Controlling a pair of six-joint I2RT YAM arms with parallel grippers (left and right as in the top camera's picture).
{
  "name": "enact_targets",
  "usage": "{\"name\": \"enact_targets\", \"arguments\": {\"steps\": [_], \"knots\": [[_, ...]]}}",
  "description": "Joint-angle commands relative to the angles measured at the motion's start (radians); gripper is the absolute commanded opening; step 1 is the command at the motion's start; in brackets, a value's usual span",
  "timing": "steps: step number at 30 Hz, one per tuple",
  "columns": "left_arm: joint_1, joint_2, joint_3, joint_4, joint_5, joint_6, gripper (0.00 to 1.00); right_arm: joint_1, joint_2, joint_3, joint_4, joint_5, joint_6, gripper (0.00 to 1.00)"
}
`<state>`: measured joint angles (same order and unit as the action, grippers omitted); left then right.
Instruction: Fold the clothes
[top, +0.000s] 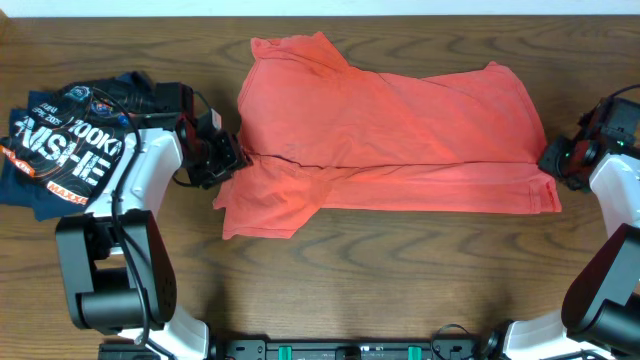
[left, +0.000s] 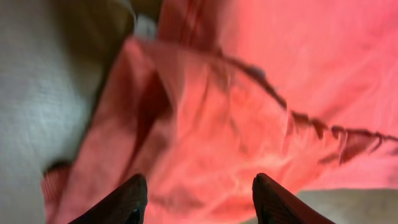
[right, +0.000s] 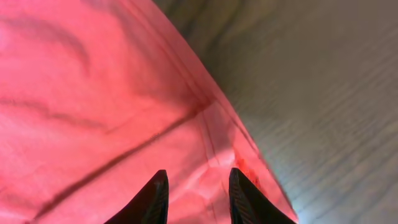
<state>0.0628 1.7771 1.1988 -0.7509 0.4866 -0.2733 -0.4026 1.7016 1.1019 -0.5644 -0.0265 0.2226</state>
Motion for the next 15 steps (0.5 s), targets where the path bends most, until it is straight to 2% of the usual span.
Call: {"name": "enact_targets", "arguments": {"steps": [1, 4, 9, 15], "knots": [[0.001, -0.045, -0.004, -0.084, 0.024, 0.017, 0.56, 0.006, 0.002, -0.012, -0.065, 0.003, -0.003, 0.32], [-0.011, -0.041, -0.007, -0.14, -0.027, 0.029, 0.57, 0.006, 0.002, -0.022, -0.127, 0.003, -0.003, 0.33], [-0.047, -0.039, -0.06, -0.141, -0.135, 0.032, 0.63, 0.006, 0.002, -0.091, -0.104, 0.003, -0.003, 0.34], [-0.064, -0.039, -0.159, -0.05, -0.108, 0.032, 0.63, 0.006, 0.002, -0.199, 0.014, 0.003, -0.003, 0.34]]}}
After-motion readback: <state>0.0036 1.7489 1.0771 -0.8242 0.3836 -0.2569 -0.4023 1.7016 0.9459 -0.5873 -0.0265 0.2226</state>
